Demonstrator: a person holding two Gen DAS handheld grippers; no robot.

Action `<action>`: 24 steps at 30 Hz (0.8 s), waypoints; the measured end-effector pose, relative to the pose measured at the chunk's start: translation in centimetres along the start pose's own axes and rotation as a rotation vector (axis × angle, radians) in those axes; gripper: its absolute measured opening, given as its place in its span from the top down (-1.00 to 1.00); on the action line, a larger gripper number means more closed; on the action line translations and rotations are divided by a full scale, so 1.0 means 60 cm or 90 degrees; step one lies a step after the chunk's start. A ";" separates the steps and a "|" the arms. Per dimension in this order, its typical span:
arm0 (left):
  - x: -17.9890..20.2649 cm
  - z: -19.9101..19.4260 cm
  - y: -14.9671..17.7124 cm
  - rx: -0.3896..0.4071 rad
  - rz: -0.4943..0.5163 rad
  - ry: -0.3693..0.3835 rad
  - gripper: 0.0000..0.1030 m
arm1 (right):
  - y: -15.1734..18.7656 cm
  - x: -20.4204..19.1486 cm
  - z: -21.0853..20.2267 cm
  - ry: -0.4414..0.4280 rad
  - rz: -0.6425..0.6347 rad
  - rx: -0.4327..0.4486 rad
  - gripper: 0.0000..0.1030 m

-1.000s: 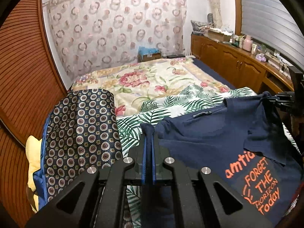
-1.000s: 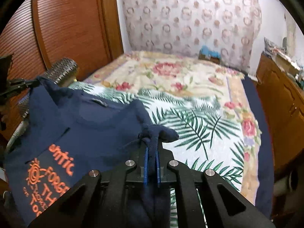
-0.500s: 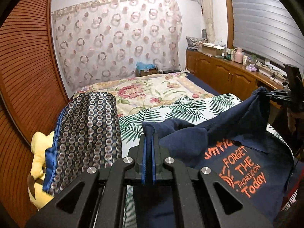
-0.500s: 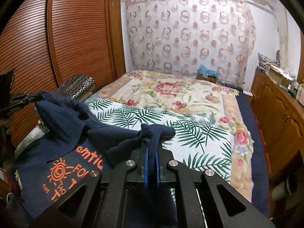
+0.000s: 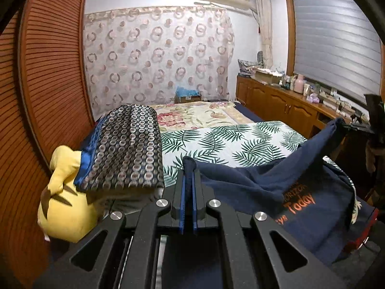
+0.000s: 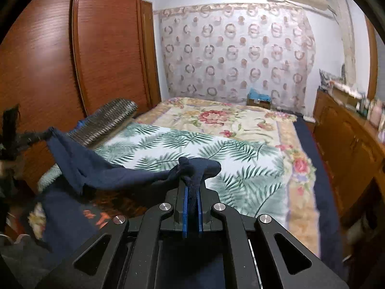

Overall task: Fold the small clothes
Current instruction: 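Lift the hem with both tools and fold it toward the collar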

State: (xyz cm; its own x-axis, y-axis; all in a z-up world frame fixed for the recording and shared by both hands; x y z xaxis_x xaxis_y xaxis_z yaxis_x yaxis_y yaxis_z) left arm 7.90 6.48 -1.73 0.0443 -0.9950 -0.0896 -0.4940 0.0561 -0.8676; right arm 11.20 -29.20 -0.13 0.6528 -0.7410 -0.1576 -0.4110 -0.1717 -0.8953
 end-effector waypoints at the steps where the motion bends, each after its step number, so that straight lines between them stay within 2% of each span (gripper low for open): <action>1: -0.002 -0.007 0.006 0.002 -0.004 0.003 0.90 | 0.005 -0.003 -0.006 0.001 -0.003 0.002 0.89; 10: -0.003 -0.051 0.058 -0.015 -0.004 0.006 0.90 | 0.049 -0.035 -0.055 0.002 0.002 -0.018 0.89; 15: 0.003 -0.028 0.101 -0.058 0.015 -0.003 0.89 | 0.079 -0.043 -0.051 0.019 0.026 -0.064 0.89; 20: 0.005 -0.015 0.128 -0.084 0.014 -0.006 0.89 | 0.090 -0.040 -0.037 0.020 0.048 -0.083 0.89; 21: 0.003 -0.013 0.130 -0.086 0.011 -0.005 0.87 | 0.090 -0.037 -0.036 0.023 0.050 -0.087 0.89; 23: -0.002 -0.010 0.132 -0.090 0.006 -0.010 0.57 | 0.087 -0.031 -0.039 0.033 0.053 -0.090 0.87; 24: -0.007 -0.006 0.132 -0.093 0.007 -0.017 0.41 | 0.082 -0.027 -0.040 0.043 0.055 -0.089 0.75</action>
State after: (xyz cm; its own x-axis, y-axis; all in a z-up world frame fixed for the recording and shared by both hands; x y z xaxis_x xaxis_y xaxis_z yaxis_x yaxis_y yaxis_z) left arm 3.63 7.28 -8.39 0.0598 -0.9917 -0.1137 -0.6154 0.0530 -0.7865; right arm 6.61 -30.43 -3.25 0.5689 -0.7982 -0.1980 -0.5510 -0.1913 -0.8123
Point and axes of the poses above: each gripper's, at about its wrist camera, not at the fingertips, and z roughly the way its jaws point, x to its right, y to its underside, the point moved 7 cm from there along z, roughly the way its jaws point, and after that the axes turned 14 degrees about -y, right-handed, at the moved point
